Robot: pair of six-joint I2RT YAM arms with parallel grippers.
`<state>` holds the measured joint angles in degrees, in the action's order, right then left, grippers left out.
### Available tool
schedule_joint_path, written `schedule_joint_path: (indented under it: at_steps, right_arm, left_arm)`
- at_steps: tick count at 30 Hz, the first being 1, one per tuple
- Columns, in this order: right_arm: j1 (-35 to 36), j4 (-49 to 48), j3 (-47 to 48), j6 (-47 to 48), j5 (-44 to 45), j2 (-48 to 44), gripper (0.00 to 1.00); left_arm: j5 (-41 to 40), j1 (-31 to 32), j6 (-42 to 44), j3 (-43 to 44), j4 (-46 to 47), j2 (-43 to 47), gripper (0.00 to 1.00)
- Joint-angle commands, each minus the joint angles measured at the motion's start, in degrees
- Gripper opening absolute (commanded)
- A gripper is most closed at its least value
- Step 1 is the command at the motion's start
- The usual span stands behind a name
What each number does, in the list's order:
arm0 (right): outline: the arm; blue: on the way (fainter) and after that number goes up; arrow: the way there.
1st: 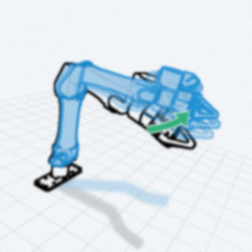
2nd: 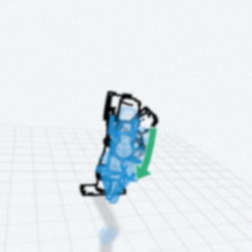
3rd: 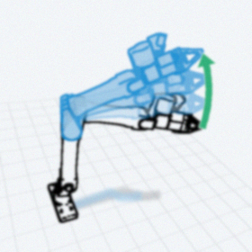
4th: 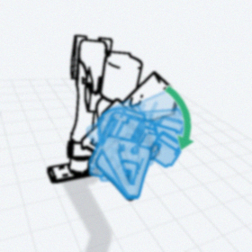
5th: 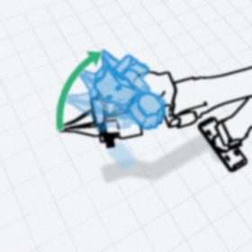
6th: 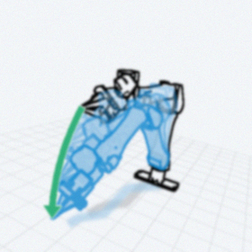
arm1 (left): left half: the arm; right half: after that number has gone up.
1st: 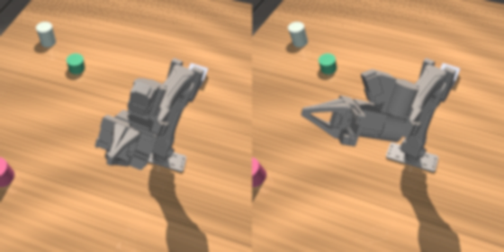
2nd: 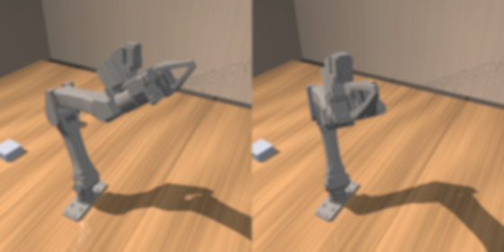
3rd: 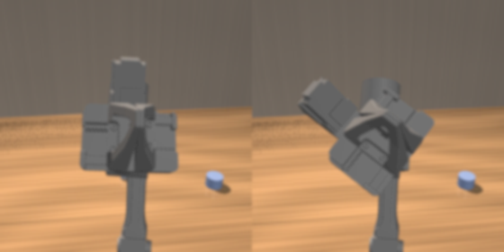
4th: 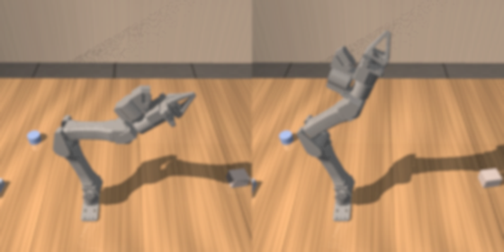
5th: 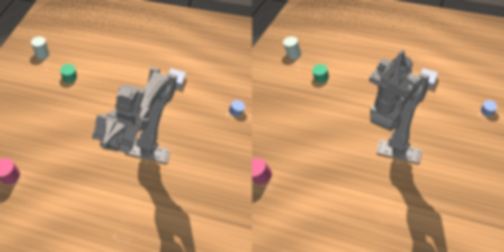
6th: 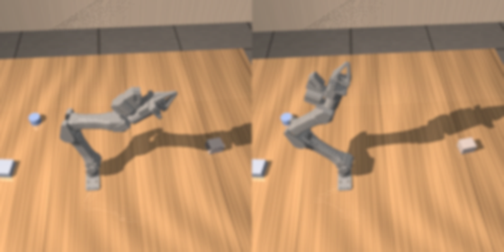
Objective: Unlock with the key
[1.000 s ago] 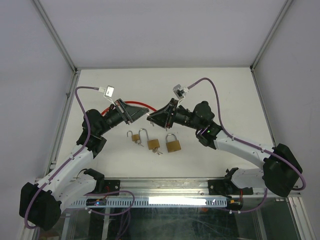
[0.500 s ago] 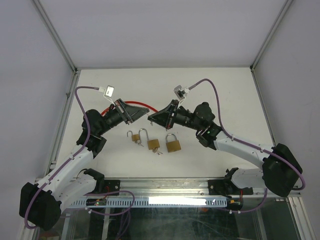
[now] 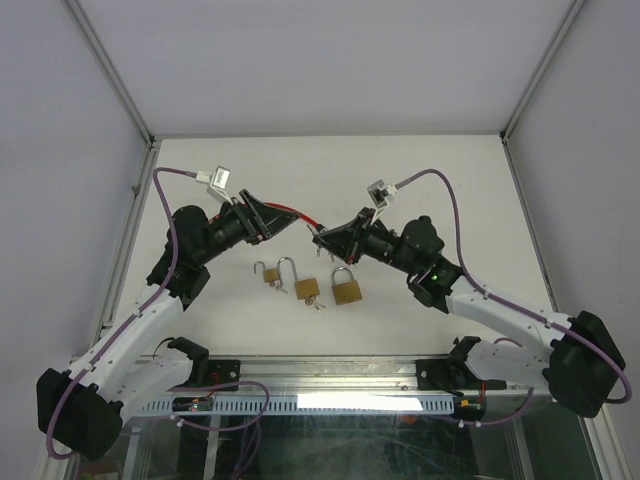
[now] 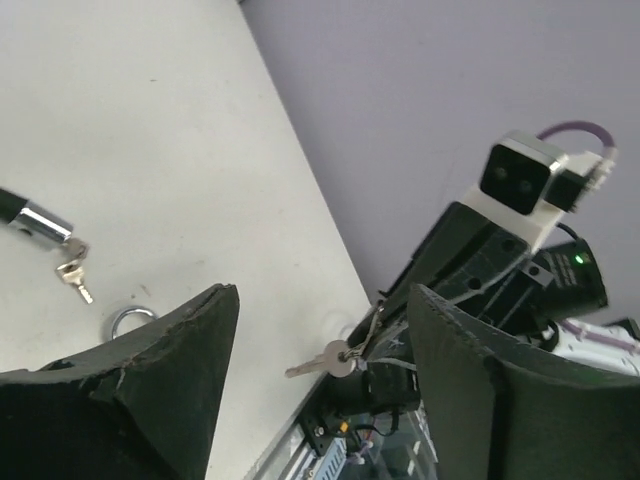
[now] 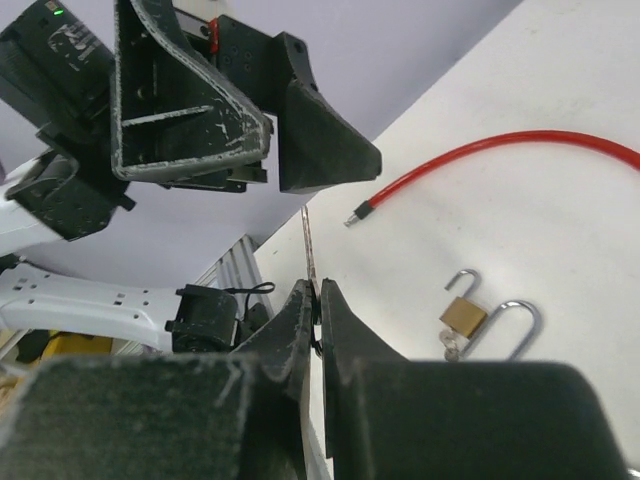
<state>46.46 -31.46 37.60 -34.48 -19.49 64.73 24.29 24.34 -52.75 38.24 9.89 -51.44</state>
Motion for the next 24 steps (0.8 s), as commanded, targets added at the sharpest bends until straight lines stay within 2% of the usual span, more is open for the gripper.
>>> schedule_joint_path:
  at_steps: [1,6,10,12,17,24]
  right_arm:
    - [-0.6,8.3,-1.9,0.5,10.8,-6.6,0.0]
    - [-1.9,19.1,-4.4,0.8,17.4,-13.0,0.0]
    - [-3.1,26.4,-5.9,0.9,22.7,-17.9,0.0]
    - [-3.2,30.3,-6.2,1.1,25.0,-20.0,0.0]
    - [-4.6,37.1,-7.6,1.4,30.2,-25.7,0.0]
    - [-4.9,48.1,-6.7,1.5,34.6,-28.4,0.0]
  left_arm:
    - [-5.8,1.1,3.6,3.9,-10.3,-1.2,0.73]
    - [-10.2,4.1,4.4,5.4,-18.2,-4.0,0.83]
    - [-16.3,9.1,4.1,7.4,-23.8,-7.7,0.89]
    - [-19.9,13.2,3.4,9.6,-27.0,-11.2,0.99]
    - [-27.6,21.4,0.3,16.1,-32.8,-20.2,0.99]
    - [-37.2,30.4,-9.8,29.7,-46.5,-36.6,0.99]
